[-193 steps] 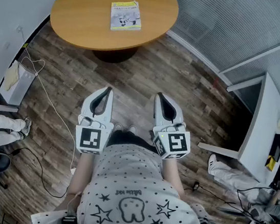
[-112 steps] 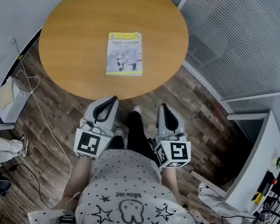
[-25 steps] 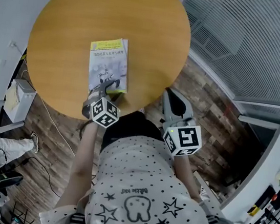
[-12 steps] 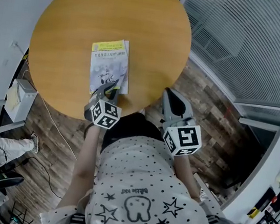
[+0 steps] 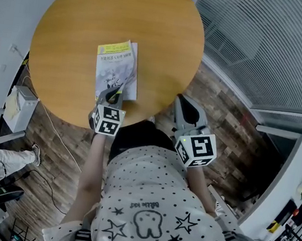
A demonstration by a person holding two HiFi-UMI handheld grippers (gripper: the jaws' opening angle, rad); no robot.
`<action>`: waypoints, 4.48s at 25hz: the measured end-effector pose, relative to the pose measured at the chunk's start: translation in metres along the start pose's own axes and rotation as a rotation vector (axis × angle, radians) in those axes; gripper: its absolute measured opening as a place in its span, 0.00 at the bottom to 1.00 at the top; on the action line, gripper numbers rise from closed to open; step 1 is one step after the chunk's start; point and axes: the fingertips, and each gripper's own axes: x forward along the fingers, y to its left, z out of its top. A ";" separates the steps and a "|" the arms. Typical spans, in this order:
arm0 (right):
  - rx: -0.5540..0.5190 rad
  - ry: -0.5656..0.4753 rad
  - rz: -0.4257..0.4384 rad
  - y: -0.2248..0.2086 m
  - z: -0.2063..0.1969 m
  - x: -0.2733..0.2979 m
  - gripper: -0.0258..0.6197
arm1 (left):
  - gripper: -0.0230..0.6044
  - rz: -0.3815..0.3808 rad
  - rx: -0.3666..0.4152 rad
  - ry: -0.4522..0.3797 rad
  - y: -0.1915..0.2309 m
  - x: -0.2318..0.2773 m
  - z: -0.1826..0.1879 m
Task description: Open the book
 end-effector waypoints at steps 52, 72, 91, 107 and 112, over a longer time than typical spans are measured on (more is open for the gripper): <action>-0.063 0.017 0.046 0.135 0.028 0.065 0.05 | 0.06 0.226 -0.479 -0.232 0.162 -0.109 -0.059; -0.076 0.038 0.015 0.144 0.024 0.065 0.05 | 0.07 0.260 -0.569 -0.208 0.172 -0.104 -0.089; -0.104 0.063 0.007 0.157 0.022 0.076 0.05 | 0.07 0.296 -0.616 -0.119 0.190 -0.083 -0.140; -0.089 0.061 -0.017 0.146 0.022 0.071 0.05 | 0.08 0.299 -0.570 0.052 0.183 -0.047 -0.178; -0.082 0.065 -0.025 0.141 0.021 0.072 0.05 | 0.09 0.304 -0.573 0.073 0.182 -0.041 -0.183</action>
